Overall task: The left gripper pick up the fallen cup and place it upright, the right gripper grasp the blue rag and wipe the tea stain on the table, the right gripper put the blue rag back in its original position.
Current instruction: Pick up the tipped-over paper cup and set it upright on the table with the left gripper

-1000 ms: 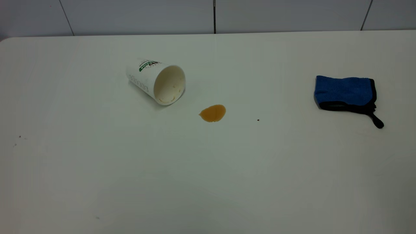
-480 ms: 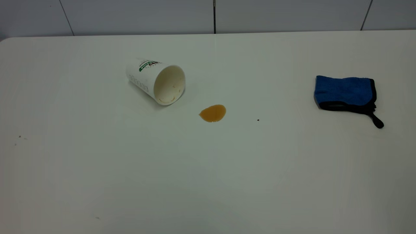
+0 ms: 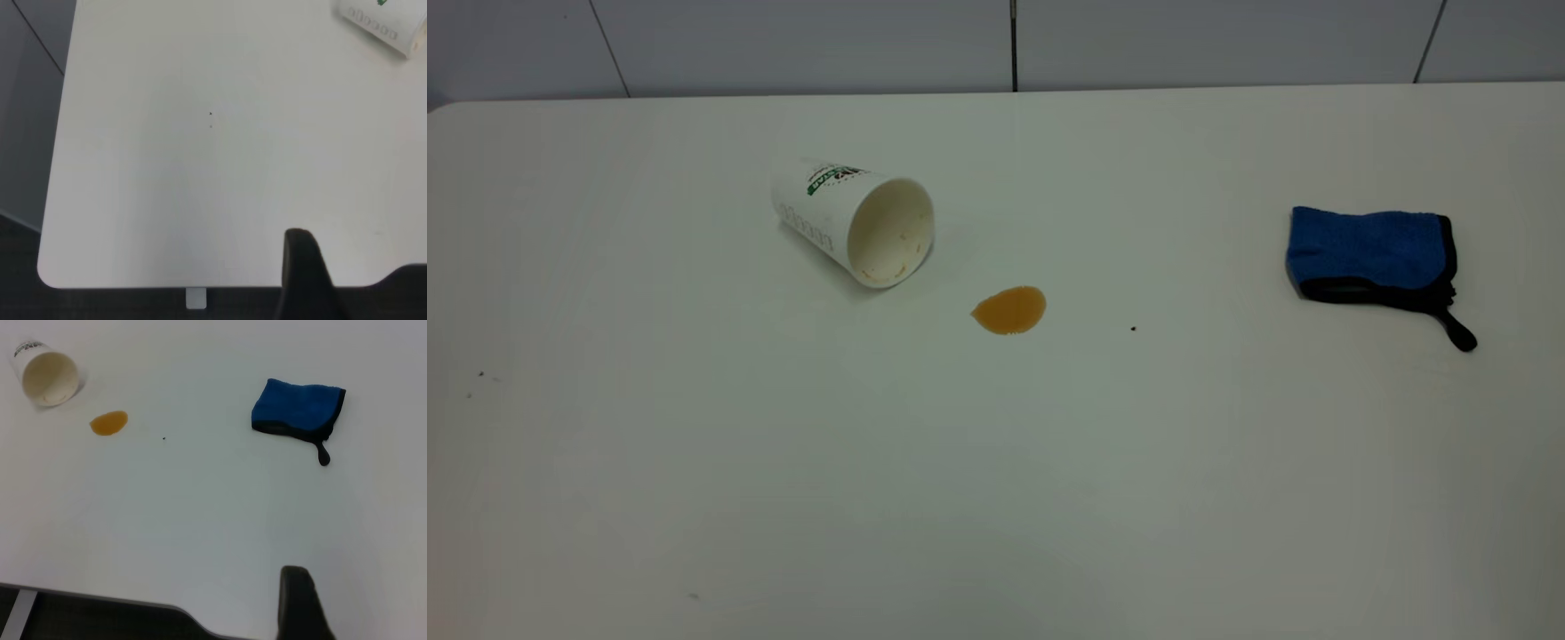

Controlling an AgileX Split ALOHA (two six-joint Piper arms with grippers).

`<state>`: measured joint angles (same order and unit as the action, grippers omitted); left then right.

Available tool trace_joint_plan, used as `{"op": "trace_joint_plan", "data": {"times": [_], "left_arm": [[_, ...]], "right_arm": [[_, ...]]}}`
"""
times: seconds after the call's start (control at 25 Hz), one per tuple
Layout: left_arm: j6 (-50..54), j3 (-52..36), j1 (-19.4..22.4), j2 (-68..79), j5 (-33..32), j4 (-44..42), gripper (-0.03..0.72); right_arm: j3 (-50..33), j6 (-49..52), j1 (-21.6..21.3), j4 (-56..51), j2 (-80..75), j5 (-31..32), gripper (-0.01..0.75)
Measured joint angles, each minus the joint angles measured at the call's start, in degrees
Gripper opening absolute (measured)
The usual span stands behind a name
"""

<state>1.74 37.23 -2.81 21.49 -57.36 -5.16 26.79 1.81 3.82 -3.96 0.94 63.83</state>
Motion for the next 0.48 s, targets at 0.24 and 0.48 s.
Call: {"op": "trace_joint_plan", "data": {"times": [0.24, 0.48], "left_arm": [[2.8, 4.5, 0.0, 21.1, 8.7, -5.1, 0.472], [9.5, 11.7, -0.1, 40.7, 12.0, -12.9, 0.472]], "right_arm": [[0.0, 0.0, 0.0, 0.0, 0.0, 0.0, 0.490], [0.0, 0.0, 0.0, 0.0, 0.0, 0.0, 0.490]]}}
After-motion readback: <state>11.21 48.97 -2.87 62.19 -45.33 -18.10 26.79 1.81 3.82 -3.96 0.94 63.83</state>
